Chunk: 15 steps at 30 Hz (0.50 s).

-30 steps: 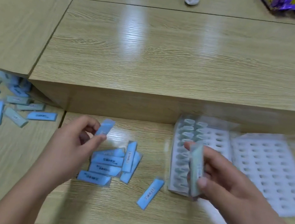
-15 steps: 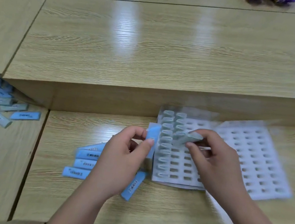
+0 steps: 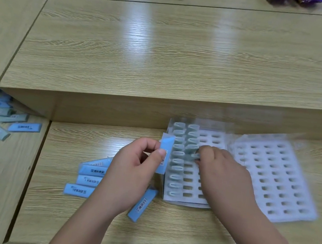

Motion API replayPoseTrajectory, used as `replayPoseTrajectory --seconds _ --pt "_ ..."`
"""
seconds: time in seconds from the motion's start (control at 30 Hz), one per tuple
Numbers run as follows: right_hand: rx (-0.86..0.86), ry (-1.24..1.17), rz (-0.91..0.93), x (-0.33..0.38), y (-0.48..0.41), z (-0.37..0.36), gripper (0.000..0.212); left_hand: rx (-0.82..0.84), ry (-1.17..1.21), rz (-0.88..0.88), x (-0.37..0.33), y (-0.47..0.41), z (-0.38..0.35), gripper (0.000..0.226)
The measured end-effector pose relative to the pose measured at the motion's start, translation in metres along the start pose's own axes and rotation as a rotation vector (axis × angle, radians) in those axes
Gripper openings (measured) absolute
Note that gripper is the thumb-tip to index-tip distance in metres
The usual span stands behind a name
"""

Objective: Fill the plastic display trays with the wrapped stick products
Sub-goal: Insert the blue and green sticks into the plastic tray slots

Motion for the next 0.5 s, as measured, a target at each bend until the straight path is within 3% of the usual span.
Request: replayPoseTrajectory --seconds 0.17,0.23,0.33,0.5 --pt "-0.012 -0.023 0.008 0.006 -0.003 0.003 0.033 -0.019 0.041 -0.033 -0.007 -0.001 -0.004 0.012" --pt "0.068 -0.06 -0.022 0.004 -0.002 -0.005 0.045 -0.019 0.068 -0.054 -0.011 0.0 -0.006 0.01" --pt "0.074 -0.303 -0.095 -0.007 0.006 0.002 0.061 -0.018 0.115 -0.093 -0.02 0.001 -0.009 0.007" --pt "-0.144 -1.031 -0.053 -0.023 0.018 0.04 0.023 -0.009 0.087 -0.153 -0.037 0.0 -0.021 0.01"
Point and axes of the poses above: each hand's wrist, its own y-axis away from the middle knuckle, its own z-axis out of the back of the hand, x = y × z, the point moved 5 cm from there along -y, towards the middle knuckle, and after that the axes turned 2 degrees about -y, right-handed, at the moved point
